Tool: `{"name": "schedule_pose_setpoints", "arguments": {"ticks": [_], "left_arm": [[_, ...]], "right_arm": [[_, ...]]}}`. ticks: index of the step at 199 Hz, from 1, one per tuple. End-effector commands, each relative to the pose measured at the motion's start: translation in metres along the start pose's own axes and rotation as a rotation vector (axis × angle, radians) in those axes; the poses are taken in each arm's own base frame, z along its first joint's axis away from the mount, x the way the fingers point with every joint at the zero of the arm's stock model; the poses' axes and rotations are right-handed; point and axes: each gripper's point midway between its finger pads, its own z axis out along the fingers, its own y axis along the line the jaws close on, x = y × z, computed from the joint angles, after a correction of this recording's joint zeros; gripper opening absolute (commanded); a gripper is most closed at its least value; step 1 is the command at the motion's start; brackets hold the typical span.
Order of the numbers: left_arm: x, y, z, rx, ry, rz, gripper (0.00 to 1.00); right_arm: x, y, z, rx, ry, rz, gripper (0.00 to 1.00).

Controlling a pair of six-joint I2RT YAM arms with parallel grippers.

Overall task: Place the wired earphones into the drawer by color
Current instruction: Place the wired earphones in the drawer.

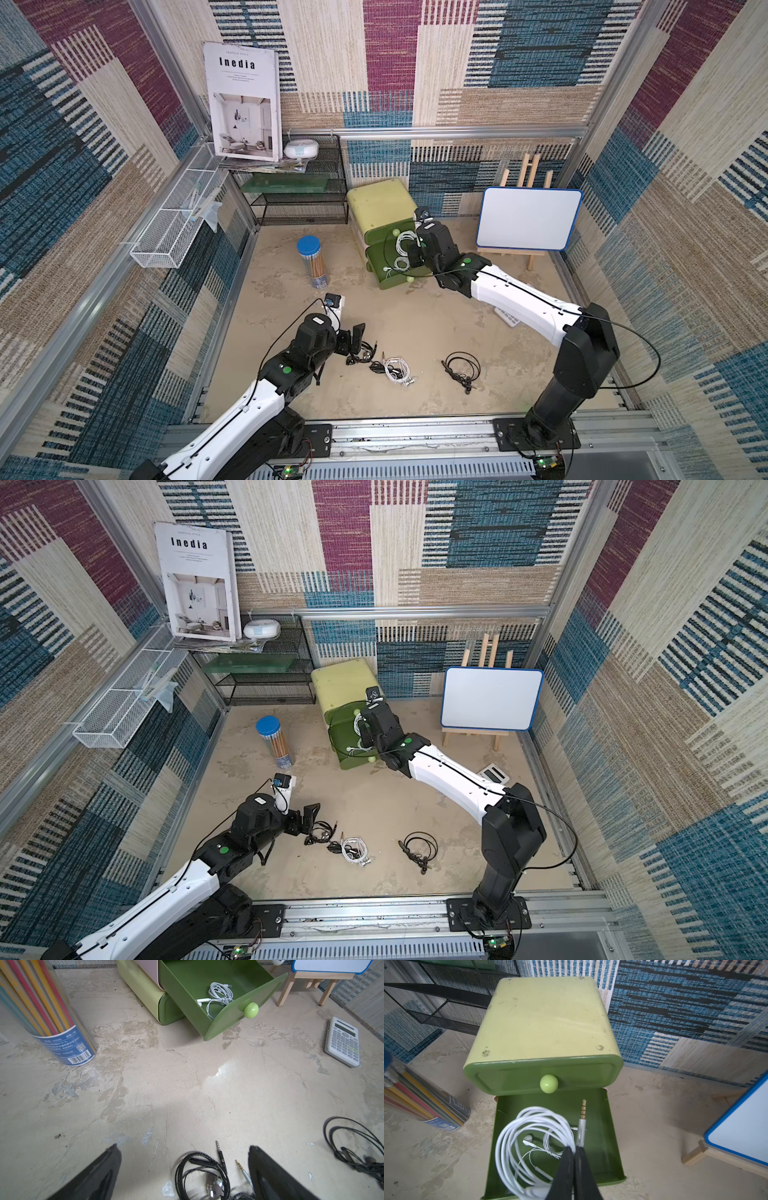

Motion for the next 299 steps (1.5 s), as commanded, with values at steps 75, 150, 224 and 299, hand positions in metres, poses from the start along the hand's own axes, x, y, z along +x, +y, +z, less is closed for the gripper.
{"name": "schedule_pose_setpoints", "arguments": {"ticks": [75, 150, 224, 299], "left_arm": [[-0.007, -0.004, 0.0, 0.019, -0.026, 0.007, 0.99], [-0.007, -0.003, -0.001, 0.017, -0.028, 0.006, 0.99], [-0.008, -0.003, -0.001, 0.017, -0.029, 0.005, 0.99], [-0.008, -0.003, -0.002, 0.014, -0.033, 0.004, 0.99]], "right_arm": [[0.015, 0.019, 0.045, -0.049, 0.03, 0.004, 0.0], [0.05, 0.019, 0.068, -0.048, 0.107, 0.011, 0.0], [0.069, 0.015, 0.08, -0.049, 0.153, 0.024, 0.0], [0.071, 0.013, 0.082, -0.054, 0.164, 0.038, 0.0]]}}
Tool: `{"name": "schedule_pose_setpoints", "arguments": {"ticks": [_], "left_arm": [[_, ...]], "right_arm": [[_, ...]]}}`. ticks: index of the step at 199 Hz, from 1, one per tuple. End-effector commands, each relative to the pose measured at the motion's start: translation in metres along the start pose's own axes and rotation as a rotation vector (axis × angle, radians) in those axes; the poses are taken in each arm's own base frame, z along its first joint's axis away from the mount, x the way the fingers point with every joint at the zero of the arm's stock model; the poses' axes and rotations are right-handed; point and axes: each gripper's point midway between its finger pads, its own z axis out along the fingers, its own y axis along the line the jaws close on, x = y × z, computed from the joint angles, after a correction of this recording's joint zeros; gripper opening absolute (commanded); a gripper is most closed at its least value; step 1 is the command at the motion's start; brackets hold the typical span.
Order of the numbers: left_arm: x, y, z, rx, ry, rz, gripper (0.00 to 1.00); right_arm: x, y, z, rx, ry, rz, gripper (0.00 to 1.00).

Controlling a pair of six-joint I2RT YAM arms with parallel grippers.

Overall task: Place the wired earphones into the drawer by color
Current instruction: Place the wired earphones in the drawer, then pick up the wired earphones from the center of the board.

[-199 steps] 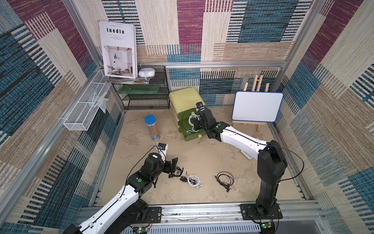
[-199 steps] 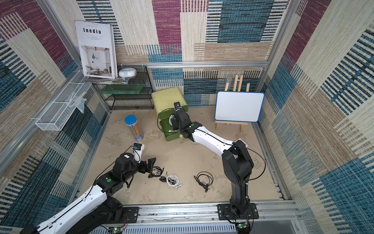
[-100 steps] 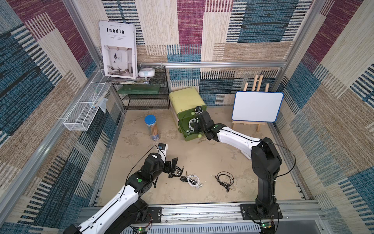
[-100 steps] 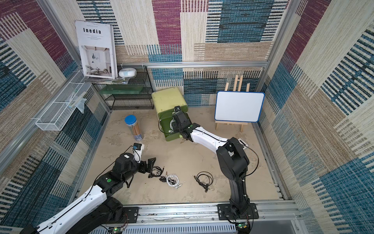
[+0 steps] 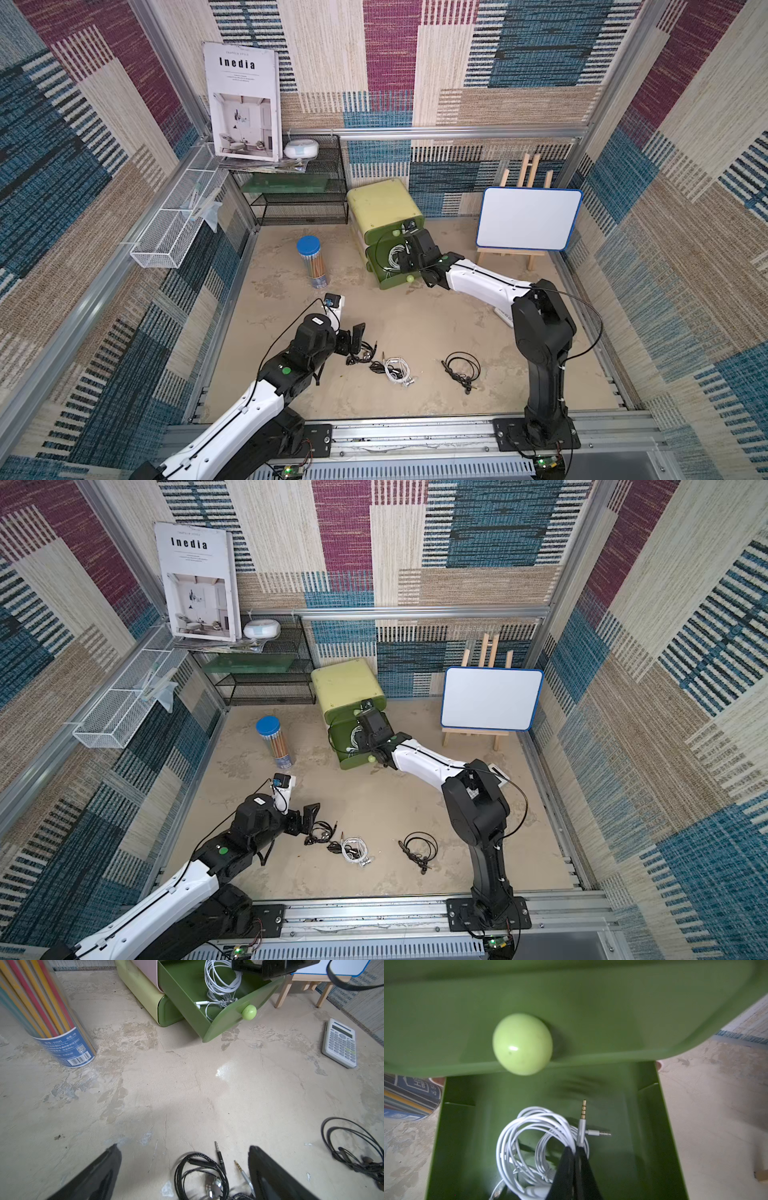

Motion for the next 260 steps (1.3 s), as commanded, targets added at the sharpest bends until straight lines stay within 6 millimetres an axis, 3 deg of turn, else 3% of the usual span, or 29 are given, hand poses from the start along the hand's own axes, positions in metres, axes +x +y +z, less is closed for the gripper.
{"name": "schedule_pose_setpoints", "arguments": {"ticks": [1, 85, 144, 191, 260], "left_arm": [[-0.006, -0.002, 0.0, 0.009, -0.025, 0.005, 0.99], [-0.007, -0.002, -0.002, 0.011, -0.032, 0.003, 0.99], [-0.009, -0.004, -0.006, 0.021, -0.037, -0.002, 0.99], [0.005, -0.008, -0.003, 0.045, 0.03, -0.115, 0.99], [0.04, -0.037, 0.0, 0.151, 0.256, -0.288, 0.99]], "right_arm": [[-0.003, 0.001, 0.0, -0.006, -0.011, 0.016, 0.0], [-0.017, -0.001, -0.023, -0.02, -0.032, 0.035, 0.28], [-0.018, -0.014, -0.06, -0.022, -0.066, 0.056, 0.4], [-0.002, -0.048, -0.095, 0.018, -0.088, 0.082, 0.46], [0.049, -0.106, -0.128, 0.094, -0.129, 0.119, 0.54]]}}
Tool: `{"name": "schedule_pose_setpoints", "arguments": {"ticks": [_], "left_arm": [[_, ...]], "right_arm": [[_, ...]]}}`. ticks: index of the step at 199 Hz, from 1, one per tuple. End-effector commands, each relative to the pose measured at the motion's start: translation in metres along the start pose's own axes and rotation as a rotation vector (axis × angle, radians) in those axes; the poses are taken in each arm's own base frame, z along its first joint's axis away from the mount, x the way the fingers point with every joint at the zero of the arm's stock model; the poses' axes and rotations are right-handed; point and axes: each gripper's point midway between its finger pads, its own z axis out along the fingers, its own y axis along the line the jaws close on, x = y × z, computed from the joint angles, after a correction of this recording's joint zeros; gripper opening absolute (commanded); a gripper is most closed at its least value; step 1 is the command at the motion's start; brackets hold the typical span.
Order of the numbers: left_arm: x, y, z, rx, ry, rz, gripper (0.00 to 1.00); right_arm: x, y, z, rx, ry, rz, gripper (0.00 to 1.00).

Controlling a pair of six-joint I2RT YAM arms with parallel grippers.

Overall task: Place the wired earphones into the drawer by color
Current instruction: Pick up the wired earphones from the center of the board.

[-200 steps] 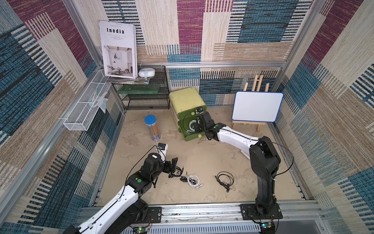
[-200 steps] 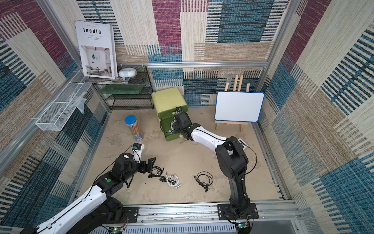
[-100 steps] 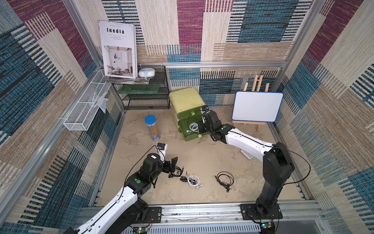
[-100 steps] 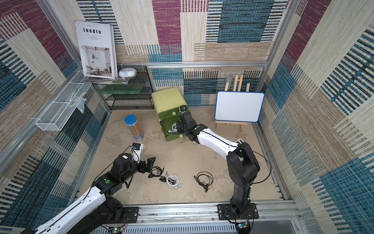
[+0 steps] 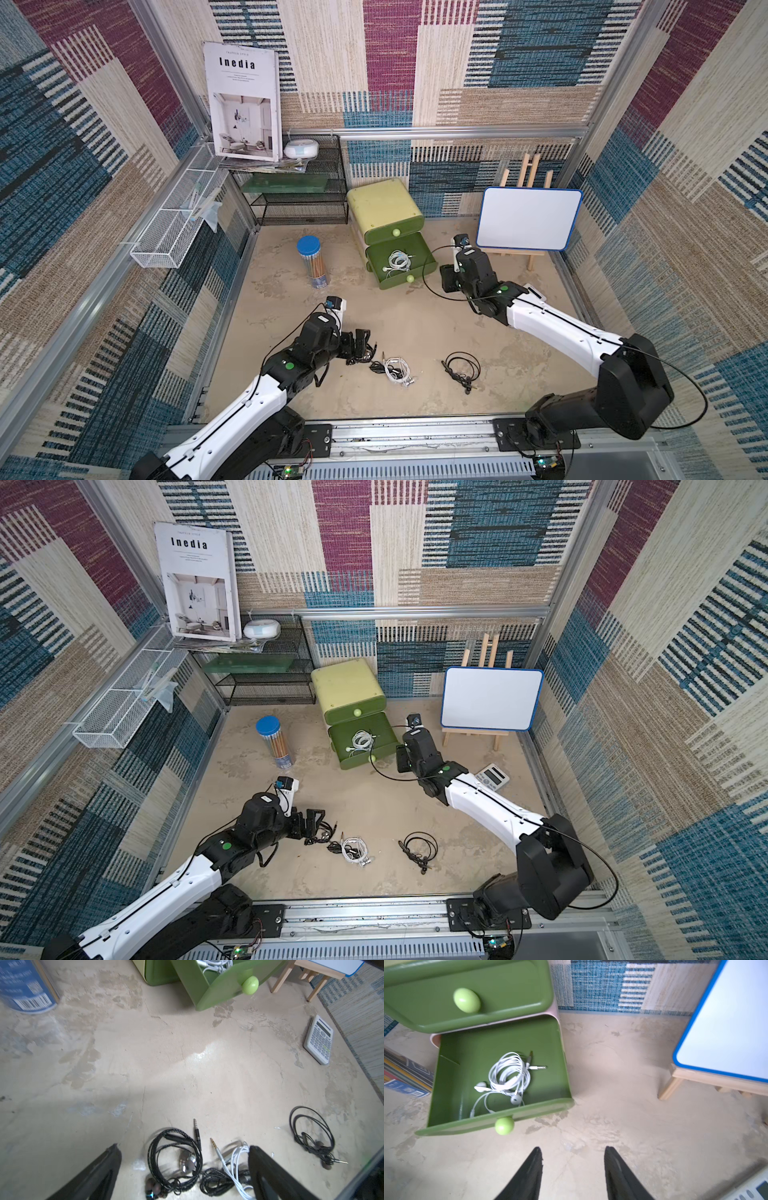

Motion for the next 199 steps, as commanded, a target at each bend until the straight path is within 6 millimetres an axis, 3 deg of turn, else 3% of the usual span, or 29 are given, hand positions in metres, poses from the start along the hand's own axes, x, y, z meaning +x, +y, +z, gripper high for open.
{"name": "schedule_pose_setpoints", "arguments": {"ticks": [1, 76, 199], "left_arm": [[0.013, -0.014, 0.0, 0.062, 0.082, -0.083, 0.99], [0.048, -0.043, 0.003, 0.044, 0.229, -0.08, 0.96], [0.101, -0.081, 0.008, 0.027, 0.328, -0.044, 0.79]], "right_arm": [[0.0, -0.012, -0.006, 0.013, -0.059, 0.012, 0.54], [0.035, -0.048, -0.03, 0.084, -0.189, 0.009, 0.59], [0.044, -0.047, -0.035, 0.048, -0.222, 0.007, 0.64]]}}
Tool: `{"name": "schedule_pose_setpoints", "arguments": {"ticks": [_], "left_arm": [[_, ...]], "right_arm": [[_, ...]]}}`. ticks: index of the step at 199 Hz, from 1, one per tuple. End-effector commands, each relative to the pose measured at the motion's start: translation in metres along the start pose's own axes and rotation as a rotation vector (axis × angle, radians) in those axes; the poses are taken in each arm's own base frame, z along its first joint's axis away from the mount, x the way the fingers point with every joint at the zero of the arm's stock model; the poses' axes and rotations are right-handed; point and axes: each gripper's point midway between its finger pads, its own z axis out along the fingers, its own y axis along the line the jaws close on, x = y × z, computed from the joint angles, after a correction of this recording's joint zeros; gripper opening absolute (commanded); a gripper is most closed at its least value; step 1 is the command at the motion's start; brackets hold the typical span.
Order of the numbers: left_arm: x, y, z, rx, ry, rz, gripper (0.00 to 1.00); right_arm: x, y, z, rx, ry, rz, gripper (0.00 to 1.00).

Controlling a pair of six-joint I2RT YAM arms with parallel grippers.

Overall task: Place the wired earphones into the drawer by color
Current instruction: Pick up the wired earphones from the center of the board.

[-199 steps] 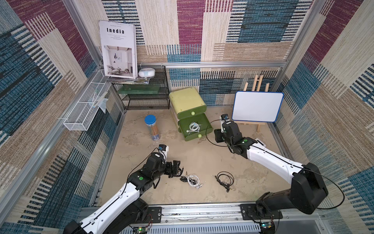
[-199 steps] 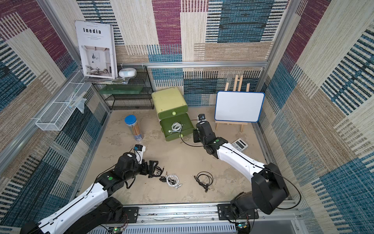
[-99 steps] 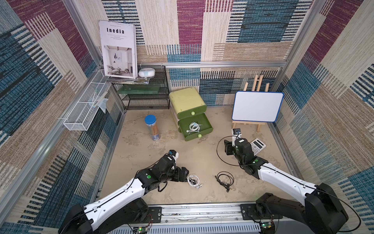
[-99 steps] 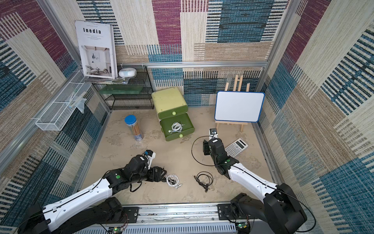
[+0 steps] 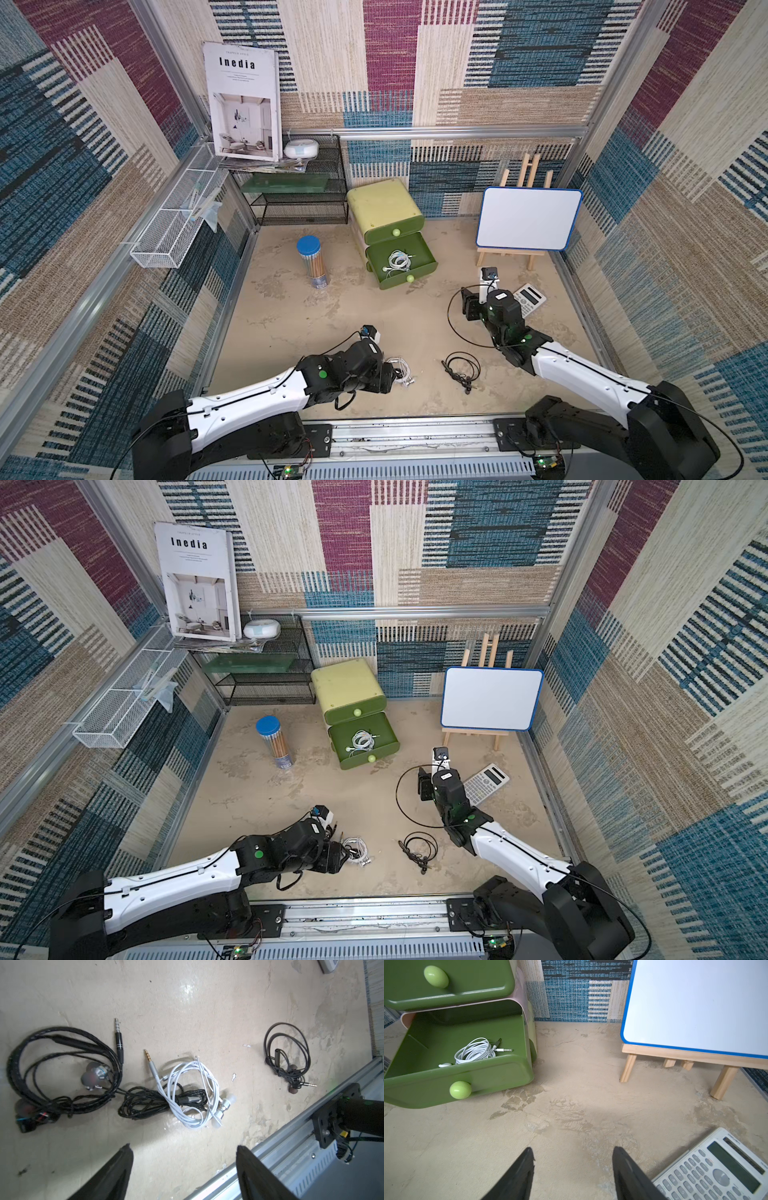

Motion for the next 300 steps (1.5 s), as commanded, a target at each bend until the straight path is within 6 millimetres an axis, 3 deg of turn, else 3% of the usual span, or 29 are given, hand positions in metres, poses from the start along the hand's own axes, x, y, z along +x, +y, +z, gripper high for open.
{"name": "schedule_pose_setpoints", "arguments": {"ticks": [1, 61, 160, 206, 300], "left_arm": [[-0.003, -0.005, 0.004, -0.01, -0.023, -0.017, 0.79], [0.003, -0.017, 0.025, -0.005, -0.002, -0.019, 0.71], [0.004, -0.001, 0.039, -0.041, -0.063, -0.114, 0.64], [0.003, -0.005, 0.046, -0.035, -0.057, -0.113, 0.61], [0.006, -0.011, 0.057, -0.031, -0.022, -0.105, 0.37]], "right_arm": [[-0.007, 0.001, -0.002, -0.009, -0.028, 0.01, 0.64], [-0.008, 0.001, -0.004, -0.01, -0.035, 0.01, 0.64], [-0.01, 0.001, -0.006, -0.014, -0.042, 0.011, 0.64], [-0.01, 0.001, -0.006, -0.013, -0.042, 0.011, 0.64], [-0.011, 0.0, -0.008, -0.012, -0.046, 0.011, 0.64]]}}
